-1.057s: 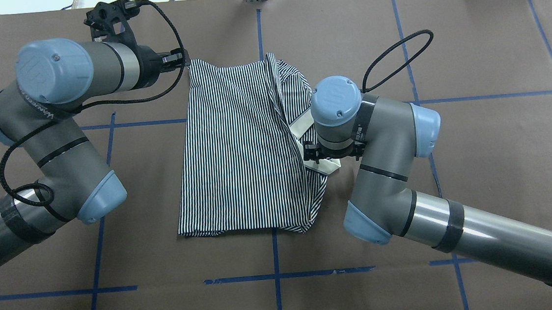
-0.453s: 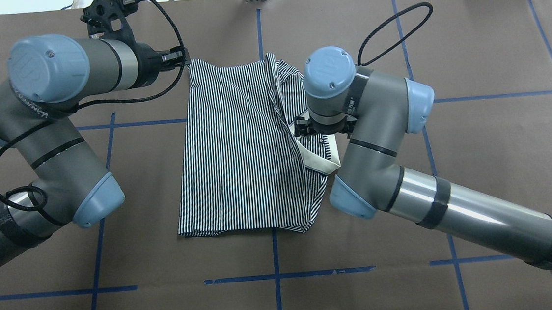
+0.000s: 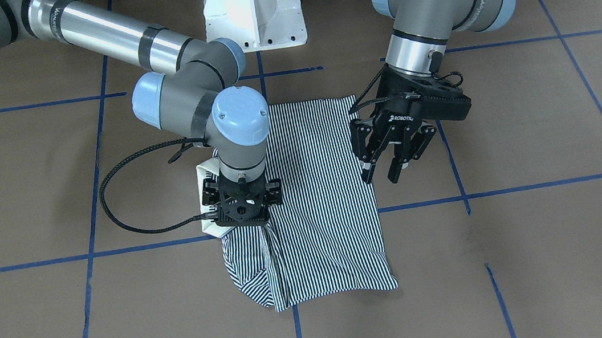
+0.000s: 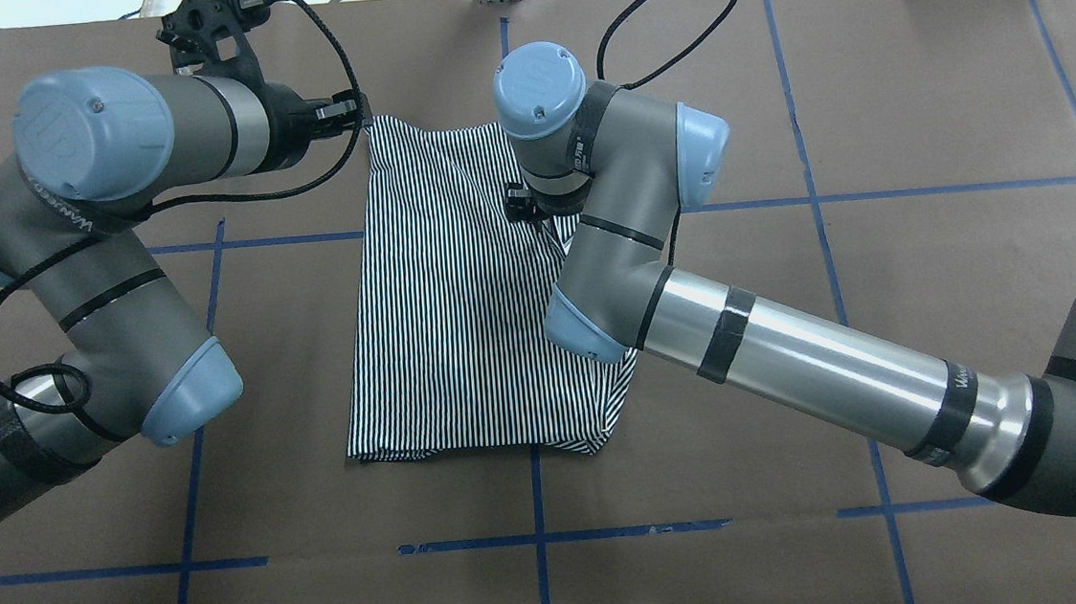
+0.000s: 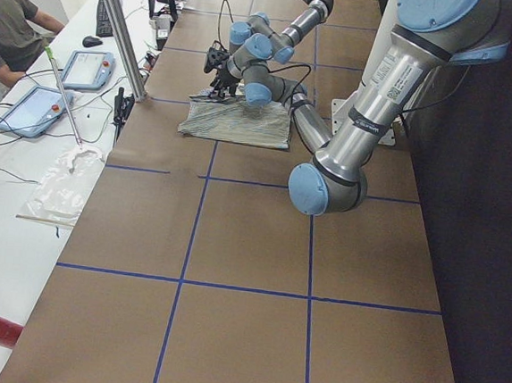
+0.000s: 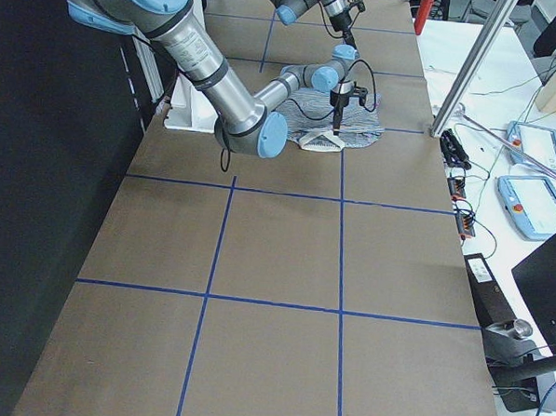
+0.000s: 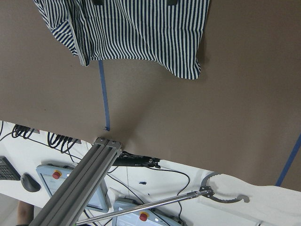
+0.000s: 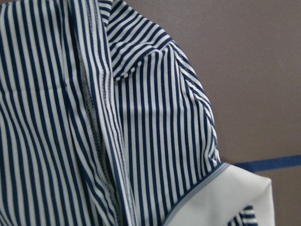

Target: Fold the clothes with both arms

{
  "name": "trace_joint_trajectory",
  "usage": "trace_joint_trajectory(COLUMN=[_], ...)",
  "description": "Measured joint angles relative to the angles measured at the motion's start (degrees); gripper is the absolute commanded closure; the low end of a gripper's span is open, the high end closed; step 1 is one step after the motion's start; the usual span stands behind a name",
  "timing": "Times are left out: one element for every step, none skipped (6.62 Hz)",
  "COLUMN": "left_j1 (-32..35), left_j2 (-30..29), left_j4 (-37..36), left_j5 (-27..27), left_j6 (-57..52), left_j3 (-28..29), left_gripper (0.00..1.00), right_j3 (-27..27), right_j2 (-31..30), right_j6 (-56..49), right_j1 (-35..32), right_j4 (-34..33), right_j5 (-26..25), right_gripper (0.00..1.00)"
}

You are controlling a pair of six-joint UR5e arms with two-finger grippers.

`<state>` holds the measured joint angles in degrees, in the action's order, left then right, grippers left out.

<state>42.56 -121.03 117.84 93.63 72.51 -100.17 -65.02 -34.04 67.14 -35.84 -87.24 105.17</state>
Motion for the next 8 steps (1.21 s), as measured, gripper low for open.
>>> trace_joint_trajectory(left_j1=[-0.01,-0.02,-0.05,-0.08,-0.17,-0.24,-0.26,-0.28], left_j2=[0.02,0.04,0.03,0.01,0.00,0.00,0.00,0.00], left_j4=[-0.04,-0.05,-0.04,-0.02,-0.02,0.01,0.02,0.02], left_j5=[0.34,0.81,1.04,1.17,1.25,1.28,1.29,1.29], left_j6=[0.02,0.24,0.56,0.81,1.24,1.73,1.92,1.99], left_j3=[0.01,0.00,-0.01,-0.02,-0.02,-0.01,0.01,0.00], left_gripper=[0.45,0.45,0.45,0.45,0.45,0.46,0.46,0.46], right_j3=[3.68,5.29,6.04,6.32,6.37,6.10,5.21,3.90], right_j2=[1.83,2.50,2.49,1.89,1.10,-0.23,-1.67,-2.32], right_j6=[-0.13,-0.39,-1.31,-3.45,-5.88,-8.34,-10.14,-11.09], right_j1=[-0.02,-0.02,-0.13,-0.43,-1.31,-2.74,-4.04,-5.01], right_j4=[1.92,2.63,2.85,2.92,2.90,2.87,2.80,2.45], right_j5=[-0.09,-0.15,-0.20,-0.22,-0.16,0.04,0.63,1.69], right_gripper=[0.00,0.00,0.00,0.00,0.00,0.00,0.00,0.00])
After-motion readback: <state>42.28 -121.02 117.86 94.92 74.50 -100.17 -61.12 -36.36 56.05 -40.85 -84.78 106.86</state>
